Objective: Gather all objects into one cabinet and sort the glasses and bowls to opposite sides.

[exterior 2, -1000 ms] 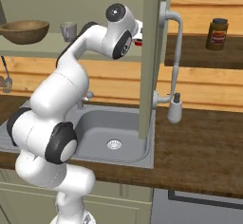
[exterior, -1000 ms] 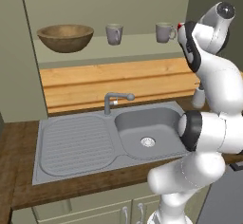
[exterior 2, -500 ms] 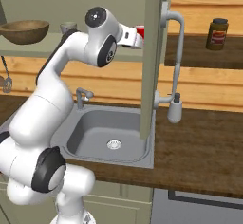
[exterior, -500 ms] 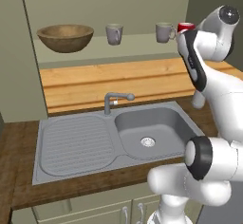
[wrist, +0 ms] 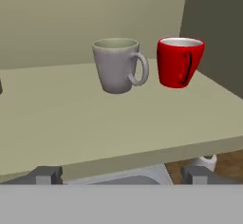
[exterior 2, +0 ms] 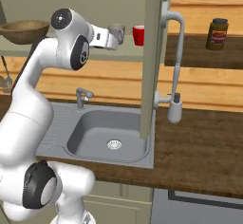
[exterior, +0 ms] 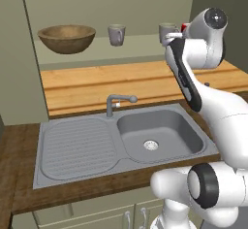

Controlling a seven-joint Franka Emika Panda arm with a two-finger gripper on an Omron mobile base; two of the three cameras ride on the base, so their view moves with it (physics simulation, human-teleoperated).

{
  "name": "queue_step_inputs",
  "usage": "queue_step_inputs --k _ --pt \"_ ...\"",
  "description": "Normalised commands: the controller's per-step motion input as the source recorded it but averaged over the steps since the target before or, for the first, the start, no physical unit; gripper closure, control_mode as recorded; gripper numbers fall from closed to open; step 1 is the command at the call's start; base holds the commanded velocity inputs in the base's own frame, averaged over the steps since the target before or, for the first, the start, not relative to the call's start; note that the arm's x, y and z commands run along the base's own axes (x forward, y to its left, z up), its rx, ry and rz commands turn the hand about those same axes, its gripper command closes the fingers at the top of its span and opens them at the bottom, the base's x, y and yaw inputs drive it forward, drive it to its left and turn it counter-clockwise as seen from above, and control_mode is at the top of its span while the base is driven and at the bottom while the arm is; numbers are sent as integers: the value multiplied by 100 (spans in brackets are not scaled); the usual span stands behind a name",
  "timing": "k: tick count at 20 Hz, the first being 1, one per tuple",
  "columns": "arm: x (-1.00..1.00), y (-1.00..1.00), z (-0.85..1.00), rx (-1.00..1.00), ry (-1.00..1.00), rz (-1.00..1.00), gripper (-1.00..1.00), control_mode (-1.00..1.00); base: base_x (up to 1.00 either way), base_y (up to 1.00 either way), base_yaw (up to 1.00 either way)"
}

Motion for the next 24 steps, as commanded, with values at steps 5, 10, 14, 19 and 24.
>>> queue_step_inputs --k 5,10,14,19,24 --pt "0 77 17 0 5 11 -100 -100 0 0 0" --pt "0 81 3 0 1 10 -100 -100 0 0 0" --pt "0 70 0 0 0 2 -100 -100 0 0 0" --pt "0 47 3 0 0 0 -100 -100 0 0 0" --pt "0 26 4 0 0 0 -100 -100 0 0 0"
